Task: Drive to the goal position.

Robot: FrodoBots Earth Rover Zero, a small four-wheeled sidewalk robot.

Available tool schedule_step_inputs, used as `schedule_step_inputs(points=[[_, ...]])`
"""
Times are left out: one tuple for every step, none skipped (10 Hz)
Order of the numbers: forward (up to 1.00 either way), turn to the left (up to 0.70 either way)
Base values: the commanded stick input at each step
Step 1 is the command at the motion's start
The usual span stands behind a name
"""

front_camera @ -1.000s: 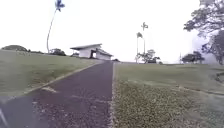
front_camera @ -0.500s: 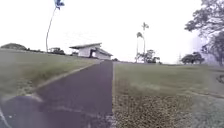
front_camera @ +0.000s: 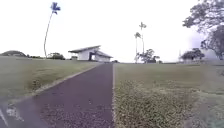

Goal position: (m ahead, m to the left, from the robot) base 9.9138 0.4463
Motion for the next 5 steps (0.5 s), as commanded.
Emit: schedule_step_inputs(points=[[0.85,0.00],[0.85,0.00],[0.85,0.00],[0.85,0.00],[0.85,0.00]])
